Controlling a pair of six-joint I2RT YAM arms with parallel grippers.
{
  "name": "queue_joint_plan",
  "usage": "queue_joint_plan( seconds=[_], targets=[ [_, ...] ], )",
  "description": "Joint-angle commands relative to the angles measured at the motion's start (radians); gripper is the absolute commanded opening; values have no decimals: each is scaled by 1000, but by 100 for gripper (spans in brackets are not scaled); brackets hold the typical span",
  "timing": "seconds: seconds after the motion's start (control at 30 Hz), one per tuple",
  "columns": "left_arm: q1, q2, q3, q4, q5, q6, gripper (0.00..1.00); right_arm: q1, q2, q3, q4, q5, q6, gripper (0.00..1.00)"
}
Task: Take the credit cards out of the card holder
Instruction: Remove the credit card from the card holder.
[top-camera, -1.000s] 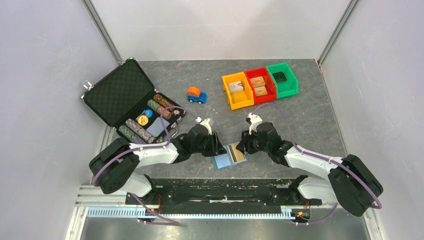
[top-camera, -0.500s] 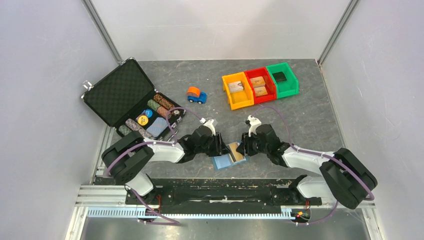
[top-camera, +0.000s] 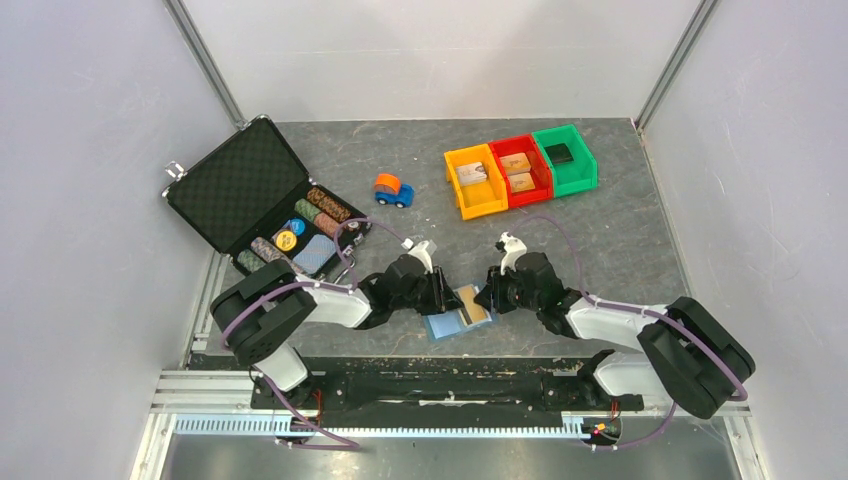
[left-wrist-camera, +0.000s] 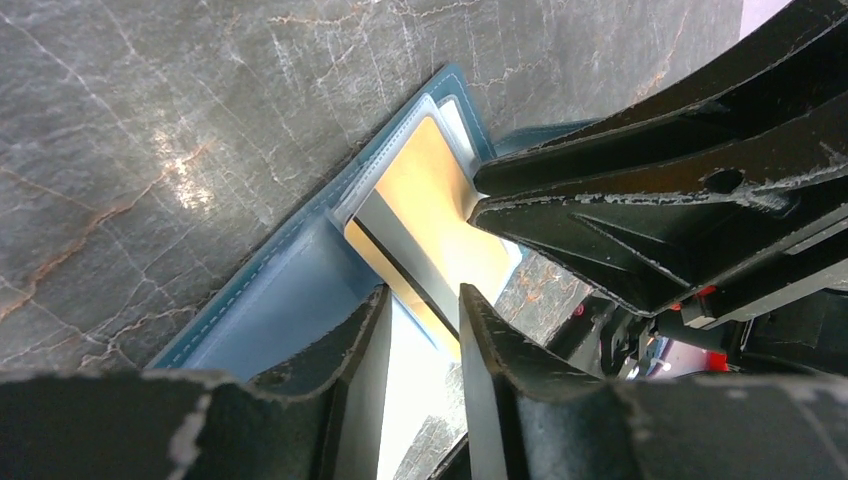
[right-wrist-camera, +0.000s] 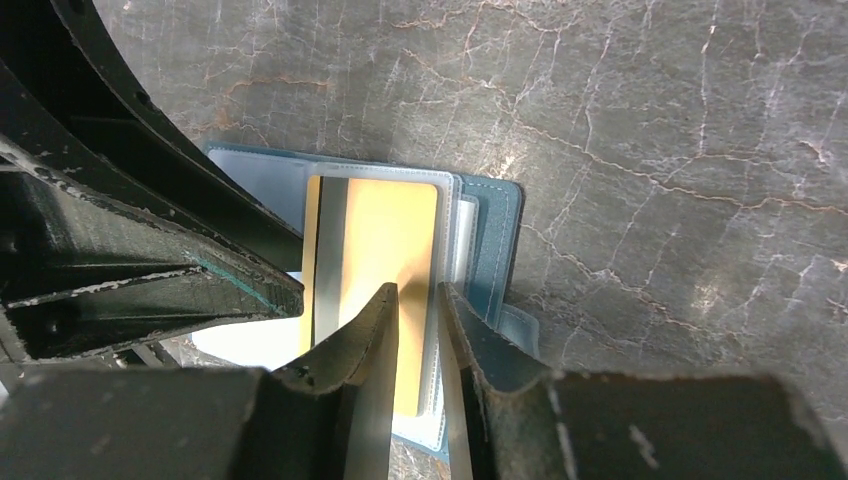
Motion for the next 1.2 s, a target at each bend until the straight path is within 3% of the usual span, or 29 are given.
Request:
queue_joint_plan(
  seconds=[0.0,0.3,0.67,1.17],
  targets=[
    [-11,5,-29,119,21,-57,35,6,1,-39,-61,-17,15,23],
    [-11,2,-60,202,15,-94,32,7,-25,-51,-62,-36,35,18],
    [-11,-86,-36,-2,-56,-9,38,6,-153,32,-173,-20,35,26],
    [-23,-11,-40,83,-10,-47,38,6,-33,25,-83,-52,44,22]
  ],
)
